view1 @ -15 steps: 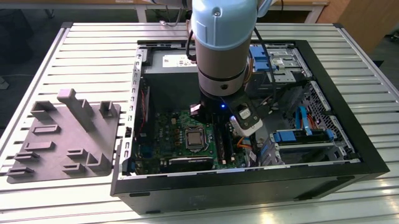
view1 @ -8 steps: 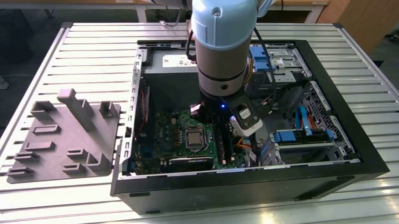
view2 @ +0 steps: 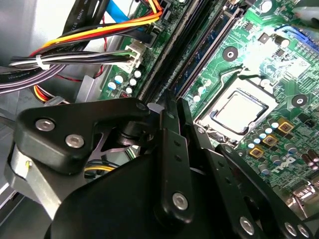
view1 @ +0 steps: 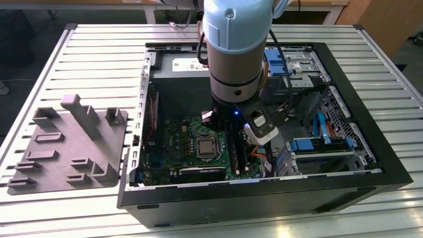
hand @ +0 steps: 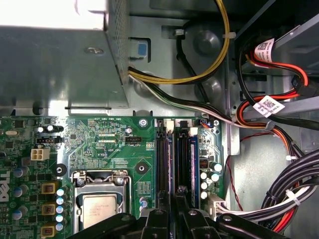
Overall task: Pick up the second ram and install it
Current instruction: 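Insert the second ram into the second slot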
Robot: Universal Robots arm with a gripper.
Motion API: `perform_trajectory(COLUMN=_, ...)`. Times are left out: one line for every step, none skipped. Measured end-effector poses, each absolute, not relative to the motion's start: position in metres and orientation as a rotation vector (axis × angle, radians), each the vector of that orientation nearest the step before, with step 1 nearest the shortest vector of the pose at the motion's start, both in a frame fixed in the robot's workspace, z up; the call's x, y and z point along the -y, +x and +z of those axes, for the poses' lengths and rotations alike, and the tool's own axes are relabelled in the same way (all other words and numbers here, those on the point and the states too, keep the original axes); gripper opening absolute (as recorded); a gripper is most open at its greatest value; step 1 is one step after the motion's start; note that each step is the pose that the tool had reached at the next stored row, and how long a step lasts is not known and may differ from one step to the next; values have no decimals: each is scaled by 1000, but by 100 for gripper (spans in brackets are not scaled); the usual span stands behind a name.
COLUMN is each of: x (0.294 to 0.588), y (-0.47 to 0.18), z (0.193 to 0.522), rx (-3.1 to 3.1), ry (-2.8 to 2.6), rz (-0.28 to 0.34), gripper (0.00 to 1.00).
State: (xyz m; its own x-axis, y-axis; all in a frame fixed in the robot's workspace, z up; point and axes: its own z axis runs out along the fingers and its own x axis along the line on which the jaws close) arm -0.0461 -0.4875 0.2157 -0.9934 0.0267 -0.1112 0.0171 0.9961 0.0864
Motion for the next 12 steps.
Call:
perform_trajectory(x=488, y=-46, z=216, rx=-3026, ry=33, rz=130, gripper=19)
perform_trajectory(x=488, y=-46, z=216, rx=-3026, ry=33, rz=130, gripper=19)
perform_trajectory(x=488, y=-46, z=216, rx=-3026, ry=33, rz=130, gripper=20)
perform_trajectory(x=488, y=-46, z=216, rx=-3026, ry=33, rz=130, gripper=20)
perform_trajectory(x=488, y=-46, z=216, rx=-3026, ry=33, rz=131, gripper=27)
perform_trajectory(x=488, y=-46, z=216, rx=-3026, ry=33, rz=131, gripper=27)
perform_trajectory(x=488, y=-46, z=216, rx=-3026, ry=33, rz=131, gripper=27)
perform_trajectory(x=488, y=-46, z=216, rx=-3026, ry=33, rz=131, gripper=27)
perform_trajectory(x=488, y=-46, z=217, rx=-3026, ry=33, rz=131, gripper=27)
perform_trajectory(x=488, y=-46, z=220, rx=-3026, ry=33, rz=130, gripper=27)
perform_trajectory(x=488, y=-46, z=223, rx=-3026, ry=33, rz=129, gripper=27)
perform_trajectory(x=488, y=-46, z=226, rx=-3026, ry=33, rz=129, gripper=27)
